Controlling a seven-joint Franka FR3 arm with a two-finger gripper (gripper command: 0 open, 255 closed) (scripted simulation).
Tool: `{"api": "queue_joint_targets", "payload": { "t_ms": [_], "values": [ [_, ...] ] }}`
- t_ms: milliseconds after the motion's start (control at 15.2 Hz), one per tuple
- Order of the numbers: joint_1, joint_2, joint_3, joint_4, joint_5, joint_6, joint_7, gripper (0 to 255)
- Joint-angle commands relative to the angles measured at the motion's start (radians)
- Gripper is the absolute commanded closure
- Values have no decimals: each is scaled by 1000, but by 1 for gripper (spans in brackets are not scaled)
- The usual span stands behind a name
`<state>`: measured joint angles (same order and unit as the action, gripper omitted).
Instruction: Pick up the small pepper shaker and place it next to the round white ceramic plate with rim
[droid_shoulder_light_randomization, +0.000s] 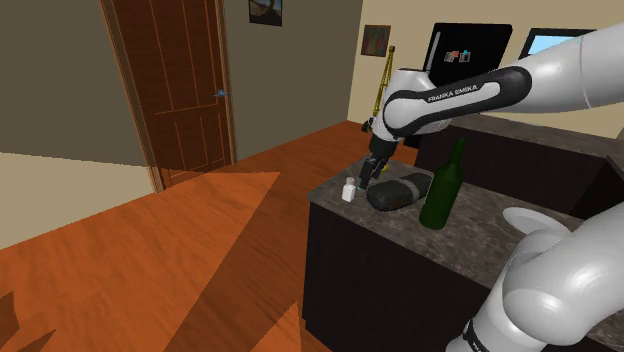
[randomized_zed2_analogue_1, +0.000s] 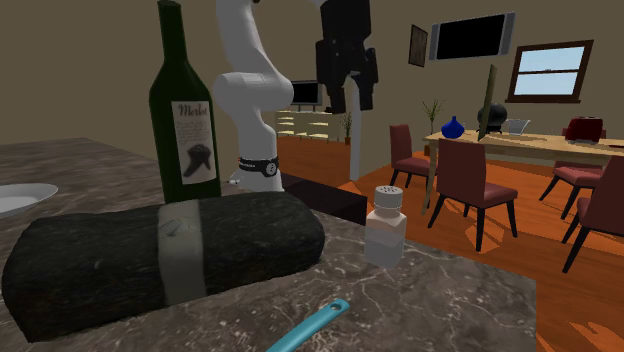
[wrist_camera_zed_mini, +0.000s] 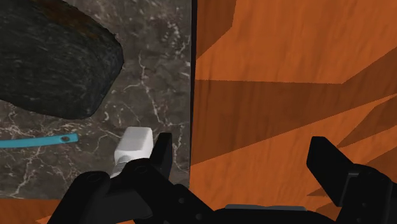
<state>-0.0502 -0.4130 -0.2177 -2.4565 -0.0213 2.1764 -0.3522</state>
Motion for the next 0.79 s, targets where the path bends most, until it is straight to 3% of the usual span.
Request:
{"api": "queue_joint_targets", "payload": {
  "t_ms": [0, 330, 726],
  "values": [
    [0, 69, -32, 23, 12, 58, -45, 0],
    [8, 252, -101, 108, 88, 175, -167, 0],
    [-4, 481, -146, 254, 247, 261, -343, 0]
  ]
}}
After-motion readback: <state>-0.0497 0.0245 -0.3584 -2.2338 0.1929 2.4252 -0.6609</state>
